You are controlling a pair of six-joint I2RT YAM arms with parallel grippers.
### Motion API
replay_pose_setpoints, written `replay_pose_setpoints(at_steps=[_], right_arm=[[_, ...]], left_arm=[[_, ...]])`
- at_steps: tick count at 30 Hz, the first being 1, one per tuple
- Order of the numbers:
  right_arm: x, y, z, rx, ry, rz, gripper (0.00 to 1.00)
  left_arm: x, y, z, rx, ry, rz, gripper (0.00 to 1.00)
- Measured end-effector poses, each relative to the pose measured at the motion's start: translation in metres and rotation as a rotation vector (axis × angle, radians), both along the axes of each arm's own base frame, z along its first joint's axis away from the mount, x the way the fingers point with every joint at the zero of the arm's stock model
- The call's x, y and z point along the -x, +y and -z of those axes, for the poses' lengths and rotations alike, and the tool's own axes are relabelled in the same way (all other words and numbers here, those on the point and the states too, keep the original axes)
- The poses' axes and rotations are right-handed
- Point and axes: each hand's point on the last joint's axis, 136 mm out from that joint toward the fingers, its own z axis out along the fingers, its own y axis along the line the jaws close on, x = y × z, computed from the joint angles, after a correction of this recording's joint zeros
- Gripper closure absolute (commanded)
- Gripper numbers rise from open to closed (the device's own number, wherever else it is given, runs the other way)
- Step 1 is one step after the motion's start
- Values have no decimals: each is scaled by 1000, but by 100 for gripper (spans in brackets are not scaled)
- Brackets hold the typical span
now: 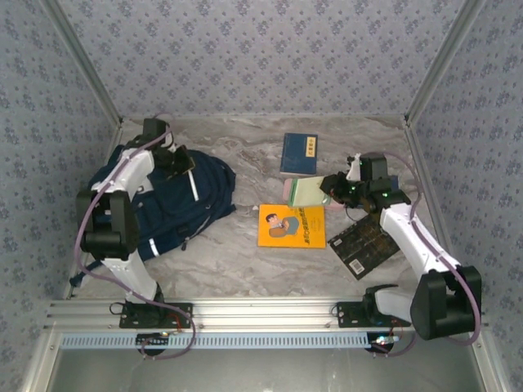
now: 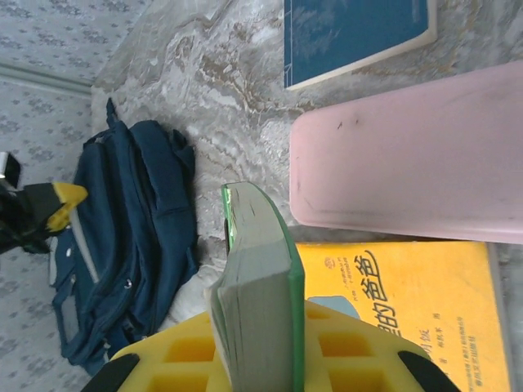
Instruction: Pack books, pencil case, and school supplies into a backpack
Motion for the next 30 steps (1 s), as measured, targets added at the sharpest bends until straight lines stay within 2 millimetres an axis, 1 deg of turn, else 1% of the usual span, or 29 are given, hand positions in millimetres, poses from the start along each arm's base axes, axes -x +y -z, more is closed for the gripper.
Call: replay_pose_setpoints(at_steps=[3,5,7,8,10,12,14,16,17,19,24,27,30], right_arm=[[1,4,-16,54,-40,-8,100],[2,4,-25,73,-62,-11,100],[4,3,-30,93,-73,-12,100],[6,2,-33,104,-75,-10,100],[11,1,-39,119,-84,-18,100],[19,3,-50,124,-109,-38,100],[26,5,-64,112,-145,-57,100],[31,10,-79,86,-177,-82,100],[33,14,-85,71,-191,-97,100],[35,22,-90,44,-202,-126,100],[37,49,-81,17,-166,-200,100],[32,64,-77,12,-140,-235,100],[21,79,-81,-6,-144,-261,100]], left_arm=[[-1,-36,-29,-11,-69,133,100],[4,-63,-50,5,-118,231,100],[14,-82,-69,31,-159,307,100],[19,-87,-80,43,-179,337,100],[30,-90,-102,60,-221,374,100],[41,-89,-125,80,-267,402,100],[52,-88,-144,111,-299,424,100],[59,-86,-158,137,-314,438,100],[61,-86,-163,146,-319,445,100],[64,-85,-171,155,-328,459,100],[68,-76,-183,187,-345,469,100],[70,-71,-191,212,-361,466,100],[77,-73,-201,243,-379,484,100]])
